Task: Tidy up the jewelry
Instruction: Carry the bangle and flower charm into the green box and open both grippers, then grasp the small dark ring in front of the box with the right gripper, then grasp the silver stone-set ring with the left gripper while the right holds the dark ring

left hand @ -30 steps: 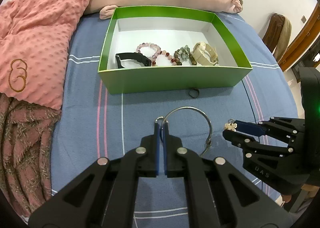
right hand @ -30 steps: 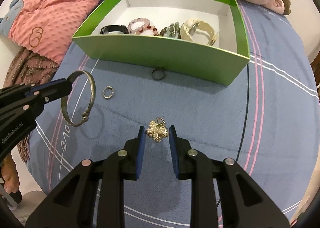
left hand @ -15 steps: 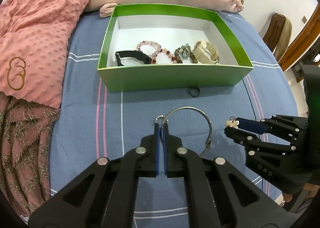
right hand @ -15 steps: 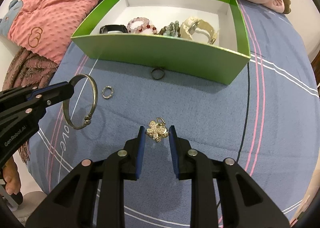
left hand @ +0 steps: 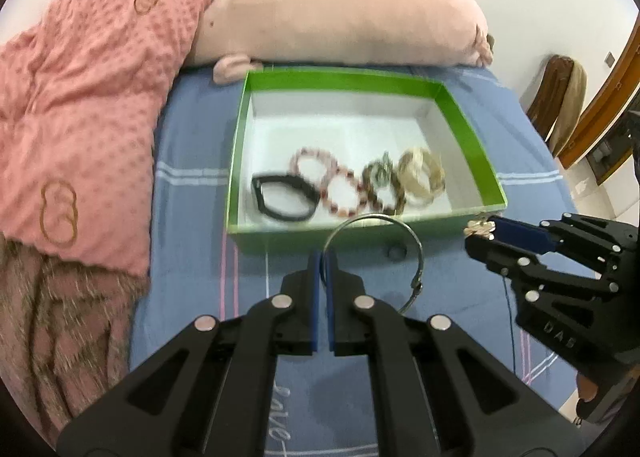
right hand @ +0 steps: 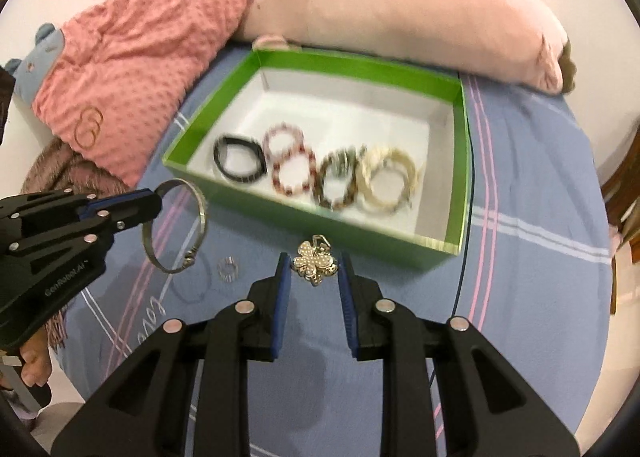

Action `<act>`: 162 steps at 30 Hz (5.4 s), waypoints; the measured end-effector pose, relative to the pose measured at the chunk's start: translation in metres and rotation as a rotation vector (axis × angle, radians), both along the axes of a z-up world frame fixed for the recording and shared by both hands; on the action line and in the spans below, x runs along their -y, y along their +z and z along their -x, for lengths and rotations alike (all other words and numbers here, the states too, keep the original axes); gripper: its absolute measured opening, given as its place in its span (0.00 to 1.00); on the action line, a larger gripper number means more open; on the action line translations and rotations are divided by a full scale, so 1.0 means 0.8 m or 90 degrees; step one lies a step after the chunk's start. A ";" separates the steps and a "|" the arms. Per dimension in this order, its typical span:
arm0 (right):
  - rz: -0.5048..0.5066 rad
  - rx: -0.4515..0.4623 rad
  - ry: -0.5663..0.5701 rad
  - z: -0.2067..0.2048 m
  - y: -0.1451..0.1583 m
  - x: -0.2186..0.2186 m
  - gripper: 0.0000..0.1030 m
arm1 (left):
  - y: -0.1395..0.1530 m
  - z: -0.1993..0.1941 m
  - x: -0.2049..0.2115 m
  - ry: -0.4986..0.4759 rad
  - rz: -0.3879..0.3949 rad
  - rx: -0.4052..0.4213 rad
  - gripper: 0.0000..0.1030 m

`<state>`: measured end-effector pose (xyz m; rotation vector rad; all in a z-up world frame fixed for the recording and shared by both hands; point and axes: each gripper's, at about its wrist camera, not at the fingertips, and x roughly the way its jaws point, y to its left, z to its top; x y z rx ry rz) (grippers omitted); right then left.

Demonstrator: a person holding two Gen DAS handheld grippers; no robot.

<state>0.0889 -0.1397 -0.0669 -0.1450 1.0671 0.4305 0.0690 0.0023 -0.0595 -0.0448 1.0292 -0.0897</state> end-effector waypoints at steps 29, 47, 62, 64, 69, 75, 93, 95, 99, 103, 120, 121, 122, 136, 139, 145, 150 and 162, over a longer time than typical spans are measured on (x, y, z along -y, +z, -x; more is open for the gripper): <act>0.026 0.025 -0.132 -0.206 -0.036 -0.021 0.23 | -0.060 -0.197 -0.013 0.037 -0.047 -0.038 0.03; -0.074 0.022 -0.096 -0.092 0.025 0.041 0.43 | 0.009 -0.069 -0.052 0.059 -0.017 0.010 0.37; -0.008 -0.085 -0.056 -0.012 -0.098 -0.007 0.42 | -0.097 0.014 -0.002 0.007 -0.019 -0.127 0.36; 0.006 -0.079 -0.069 -0.019 -0.108 -0.020 0.43 | -0.101 0.012 -0.003 0.014 -0.019 -0.126 0.37; 0.023 -0.074 -0.084 -0.032 -0.125 -0.036 0.43 | -0.110 0.011 -0.009 0.026 -0.013 -0.133 0.39; 0.055 -0.046 -0.090 -0.040 -0.126 -0.044 0.20 | -0.114 0.008 -0.006 0.029 -0.031 -0.122 0.41; 0.020 -0.065 -0.099 -0.009 -0.104 0.002 0.20 | -0.117 0.001 -0.005 0.039 -0.015 -0.116 0.55; 0.017 -0.067 -0.107 -0.011 -0.108 0.002 0.21 | -0.117 0.000 -0.010 0.048 -0.009 -0.117 0.56; 0.013 -0.067 -0.098 -0.014 -0.114 -0.007 0.21 | -0.121 -0.001 -0.009 0.045 -0.019 -0.119 0.56; 0.007 -0.076 -0.079 -0.022 -0.121 -0.029 0.22 | -0.121 0.003 -0.014 0.049 -0.017 -0.121 0.56; 0.034 -0.080 -0.060 -0.005 -0.120 -0.024 0.18 | -0.127 0.008 -0.005 0.027 -0.009 -0.133 0.58; 0.032 -0.080 -0.066 0.000 -0.117 -0.017 0.18 | -0.127 0.008 0.000 0.020 -0.009 -0.132 0.59; 0.032 -0.078 -0.071 0.004 -0.115 -0.012 0.18 | -0.127 0.008 0.007 0.008 -0.011 -0.130 0.60; 0.007 -0.090 -0.107 0.028 -0.109 0.027 0.18 | -0.151 -0.011 0.052 -0.036 -0.063 -0.130 0.62; 0.006 -0.091 -0.104 0.029 -0.109 0.026 0.18 | -0.154 -0.016 0.055 -0.036 -0.067 -0.129 0.64; 0.007 -0.095 -0.102 0.029 -0.111 0.026 0.18 | -0.154 -0.019 0.056 -0.045 -0.070 -0.118 0.46; 0.006 -0.095 -0.101 0.029 -0.112 0.026 0.18 | -0.151 -0.019 0.064 -0.059 -0.067 -0.119 0.21; 0.003 -0.090 -0.094 0.031 -0.105 0.023 0.18 | -0.135 0.003 0.042 -0.044 -0.051 -0.104 0.21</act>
